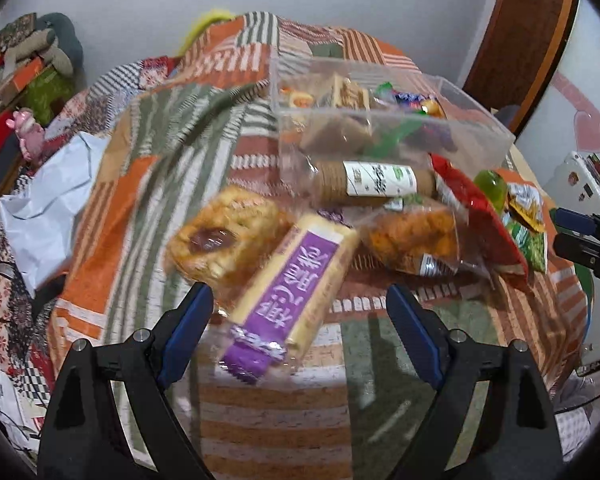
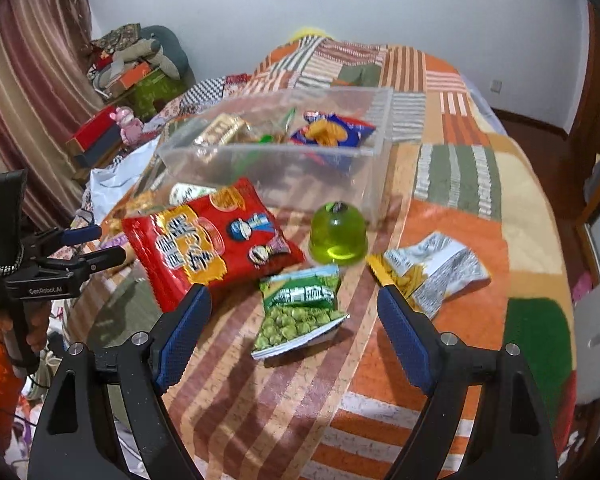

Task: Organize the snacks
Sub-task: 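Grasp the purple-labelled biscuit bar with the left tool while the right tool grasps the green pea bag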

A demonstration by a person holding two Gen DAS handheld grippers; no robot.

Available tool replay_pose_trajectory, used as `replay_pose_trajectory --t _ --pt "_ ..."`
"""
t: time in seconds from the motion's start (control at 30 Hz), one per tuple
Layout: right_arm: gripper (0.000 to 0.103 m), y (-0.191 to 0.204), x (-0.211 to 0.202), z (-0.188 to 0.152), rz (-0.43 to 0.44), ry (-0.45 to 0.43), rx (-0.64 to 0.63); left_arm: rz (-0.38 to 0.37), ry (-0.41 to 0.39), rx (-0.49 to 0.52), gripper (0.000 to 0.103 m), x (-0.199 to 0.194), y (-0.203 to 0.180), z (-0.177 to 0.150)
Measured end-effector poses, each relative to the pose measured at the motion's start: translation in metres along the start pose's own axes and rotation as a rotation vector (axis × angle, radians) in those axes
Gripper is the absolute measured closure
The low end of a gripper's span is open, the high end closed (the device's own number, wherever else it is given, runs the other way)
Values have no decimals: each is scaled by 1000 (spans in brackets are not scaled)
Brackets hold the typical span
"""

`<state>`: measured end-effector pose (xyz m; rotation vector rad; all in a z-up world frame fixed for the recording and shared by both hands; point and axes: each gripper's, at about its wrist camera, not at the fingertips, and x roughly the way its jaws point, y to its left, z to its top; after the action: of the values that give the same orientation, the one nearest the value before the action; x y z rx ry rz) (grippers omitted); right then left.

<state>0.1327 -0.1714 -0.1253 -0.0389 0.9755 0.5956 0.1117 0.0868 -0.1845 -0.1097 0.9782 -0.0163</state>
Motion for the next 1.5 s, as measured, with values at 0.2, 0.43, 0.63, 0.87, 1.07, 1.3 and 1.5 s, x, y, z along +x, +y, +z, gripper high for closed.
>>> replay_pose_trajectory --t 0.2,0.43,0.63,0.87,1.07,1.3,1.5 --pt "20 -1 13 -2 -5 11 -22 -10 11 13 14 15 -7 3" --pt "51 -7 25 -9 37 61 4 -55 34 -27 38 23 -7 -1" --pt "61 -14 15 -17 64 57 27 -76 29 -26 50 13 -13 -12" --pt "60 -10 13 -18 57 65 15 -48 24 -36 50 19 -13 -6" --pt "61 -6 18 -14 52 57 15 -14 -13 -56 55 27 -15 -5" --pt "64 -5 8 -12 41 27 10 -5 -31 -76 58 17 -14 -10" --pt "64 -8 -9 1 44 -34 31 18 -67 -110 58 -1 -5 -8"
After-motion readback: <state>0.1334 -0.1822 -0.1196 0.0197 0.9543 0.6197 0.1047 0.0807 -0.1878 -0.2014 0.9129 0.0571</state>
